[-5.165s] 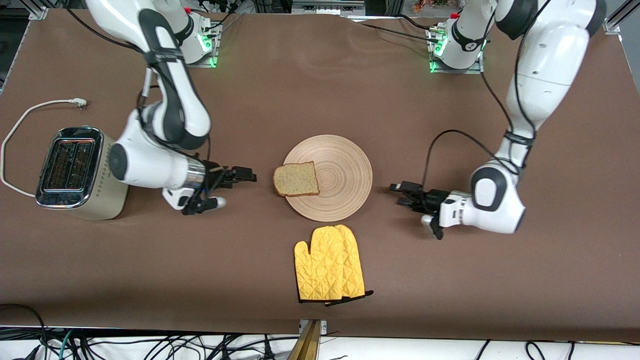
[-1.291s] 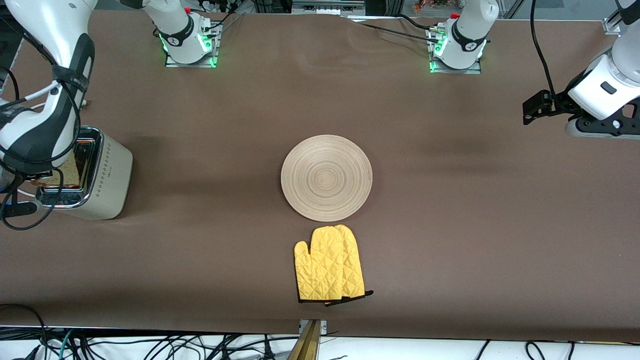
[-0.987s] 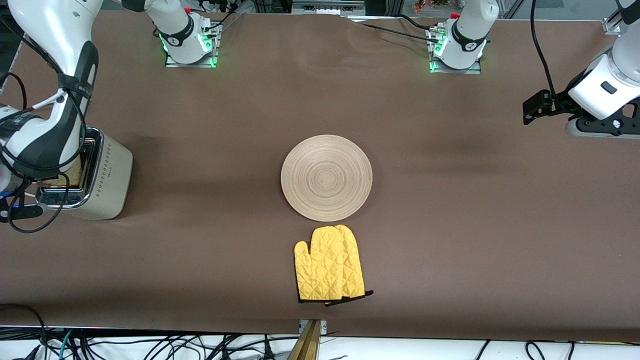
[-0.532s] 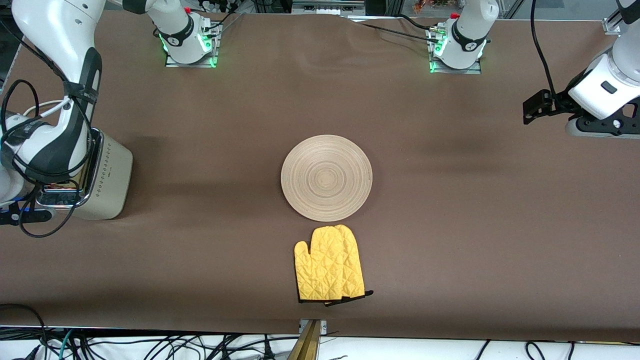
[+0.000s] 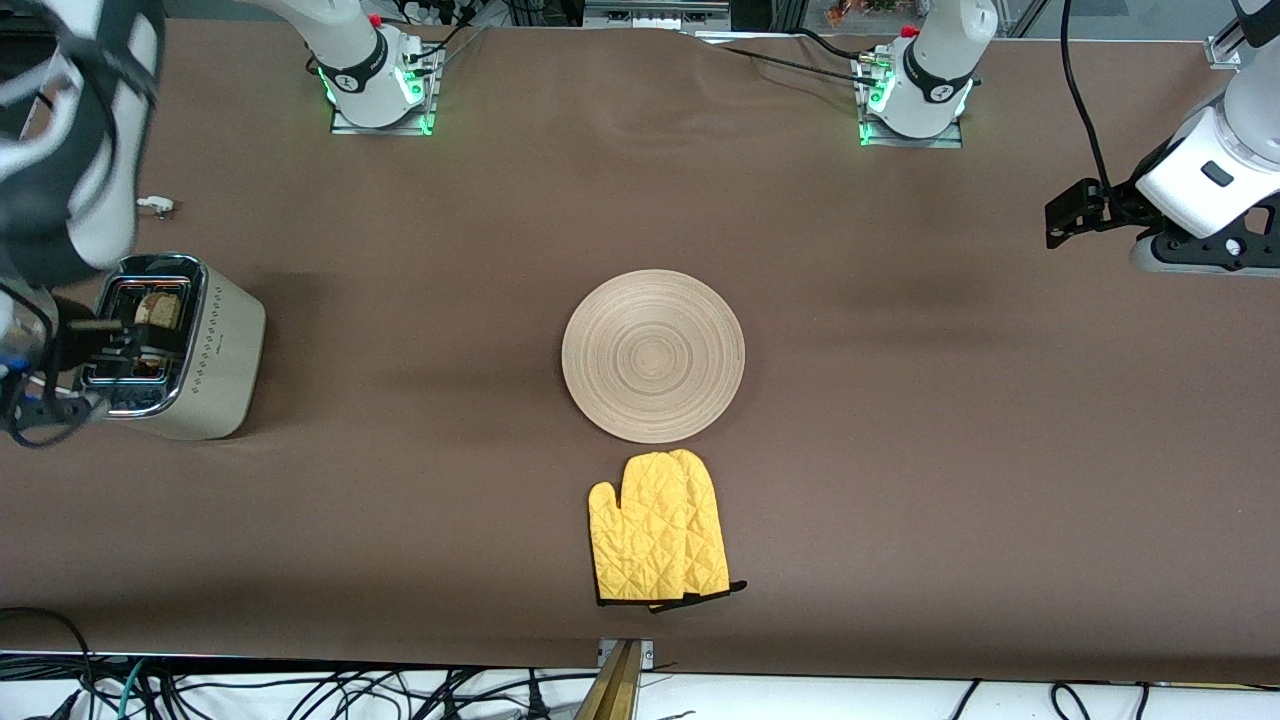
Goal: Move plate and put bread in toaster
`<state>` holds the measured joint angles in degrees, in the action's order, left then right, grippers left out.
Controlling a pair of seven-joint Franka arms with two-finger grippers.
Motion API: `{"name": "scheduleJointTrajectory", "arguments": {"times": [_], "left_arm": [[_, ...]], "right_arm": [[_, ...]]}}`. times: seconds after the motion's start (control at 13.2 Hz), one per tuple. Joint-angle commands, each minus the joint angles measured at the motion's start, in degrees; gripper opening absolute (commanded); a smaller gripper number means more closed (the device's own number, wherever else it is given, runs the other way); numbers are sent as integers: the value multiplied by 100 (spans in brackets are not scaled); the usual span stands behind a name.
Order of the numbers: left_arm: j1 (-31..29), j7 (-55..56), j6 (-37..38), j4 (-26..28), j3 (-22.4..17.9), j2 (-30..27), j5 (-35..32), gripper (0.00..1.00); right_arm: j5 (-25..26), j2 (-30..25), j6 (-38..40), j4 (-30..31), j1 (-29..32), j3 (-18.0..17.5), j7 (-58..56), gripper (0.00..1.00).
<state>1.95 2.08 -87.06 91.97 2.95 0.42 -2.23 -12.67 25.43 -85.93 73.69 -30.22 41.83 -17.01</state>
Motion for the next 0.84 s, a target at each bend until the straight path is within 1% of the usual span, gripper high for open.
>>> {"name": "scheduleJointTrajectory", "arguments": {"times": [0.0,0.15,0.23,0.3,0.46,0.61,0.76], "left_arm": [[25,91,102,-65,-5,-41,100,100],[25,82,102,-65,-5,-41,100,100],[25,82,102,-65,-5,-33,109,100],[25,82,102,-65,-5,-33,100,100],[25,82,102,-65,-5,-41,100,100],[25,82,102,-65,-5,-42,100,100],[16,82,102,-65,-14,-42,100,100]], "right_arm": [[246,-1090,208,461,751,-1338,381,100],[763,-1793,112,1118,1629,-2577,654,100],[888,-1996,76,1339,1920,-2974,690,100],[906,-2138,111,1481,2132,-3231,743,100],[924,-2262,198,1526,2353,-3513,761,100],[1020,-2262,182,1482,2363,-3532,770,100],[995,-2262,225,1482,2363,-3532,717,100]]}}
